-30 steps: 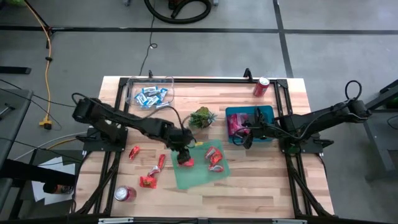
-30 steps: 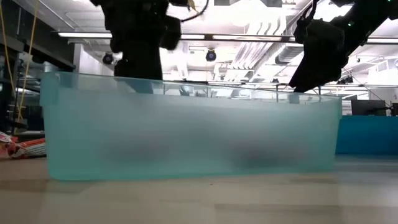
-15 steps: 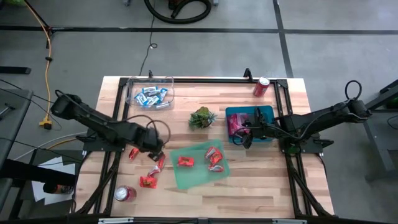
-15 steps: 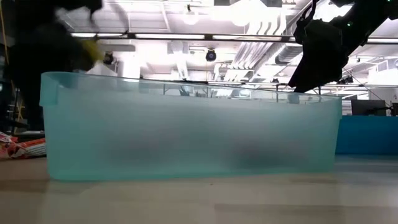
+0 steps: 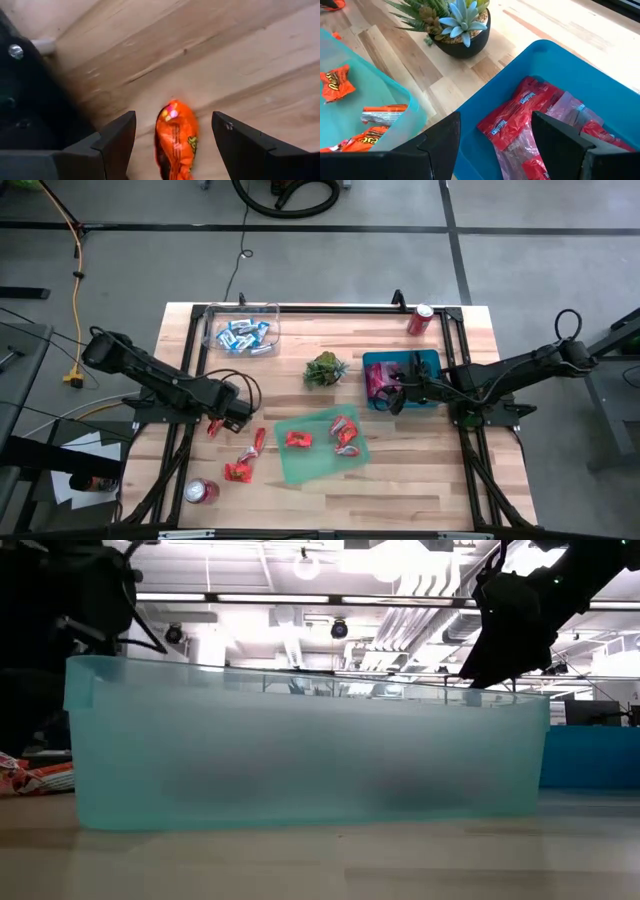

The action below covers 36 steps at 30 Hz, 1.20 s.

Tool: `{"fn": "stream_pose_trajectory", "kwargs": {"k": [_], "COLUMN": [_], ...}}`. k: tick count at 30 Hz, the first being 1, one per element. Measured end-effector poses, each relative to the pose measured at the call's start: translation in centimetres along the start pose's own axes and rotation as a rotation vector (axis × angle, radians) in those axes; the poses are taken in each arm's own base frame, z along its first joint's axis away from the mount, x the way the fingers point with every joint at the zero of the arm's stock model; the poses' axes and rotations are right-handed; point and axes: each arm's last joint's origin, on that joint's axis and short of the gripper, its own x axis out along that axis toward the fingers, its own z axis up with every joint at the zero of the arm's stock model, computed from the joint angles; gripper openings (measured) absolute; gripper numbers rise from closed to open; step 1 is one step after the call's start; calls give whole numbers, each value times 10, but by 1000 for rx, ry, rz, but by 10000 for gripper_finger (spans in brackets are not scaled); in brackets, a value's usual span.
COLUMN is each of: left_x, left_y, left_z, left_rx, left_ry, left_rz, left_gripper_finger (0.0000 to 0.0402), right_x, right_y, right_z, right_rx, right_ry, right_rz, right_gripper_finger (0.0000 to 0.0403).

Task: Sort candy
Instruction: Put the orange candy into the green transparent bin

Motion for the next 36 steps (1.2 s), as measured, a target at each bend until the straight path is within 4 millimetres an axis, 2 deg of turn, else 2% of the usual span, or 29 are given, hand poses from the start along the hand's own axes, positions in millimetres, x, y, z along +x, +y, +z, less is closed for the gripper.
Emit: {"fn": "stream_pose_trajectory", "kwargs": {"k": [5,9,13,18,21,24,27,31,36], "left_x": [7,16,17,15,8,-7,-31,-73,-120], "left_y": [0,2,1,-4,-8,-15,-17,-19,-26], "left_z": [2,1,1,3,6,10,16,28,41], "left_rx": [0,-20,-30,-29,-9,26,71,109,172], "left_ry": [17,45,39,22,-32,-85,-161,-387,-754], "left_rz": [-30,-35,-52,-102,-106,-132,-154,-263,-515], "left_gripper_finger": [243,211,146,28,14,9,4,2,1], "right_x": [0,0,0,0,0,0,0,0,0], "right_y": [-1,-1,-1,-1,-1,-1,-1,-1,-1], "right_z": [0,1,1,1,1,1,1,1,1], "right_rx": [1,3,2,1,1,0,1,1,8], "right_ry": [-1,0,0,0,0,0,0,1,2], "right_rz": [-3,-4,-4,-4,-4,-4,-3,-2,-1], "right_gripper_finger": [238,238,238,238,238,238,238,238,238]}}
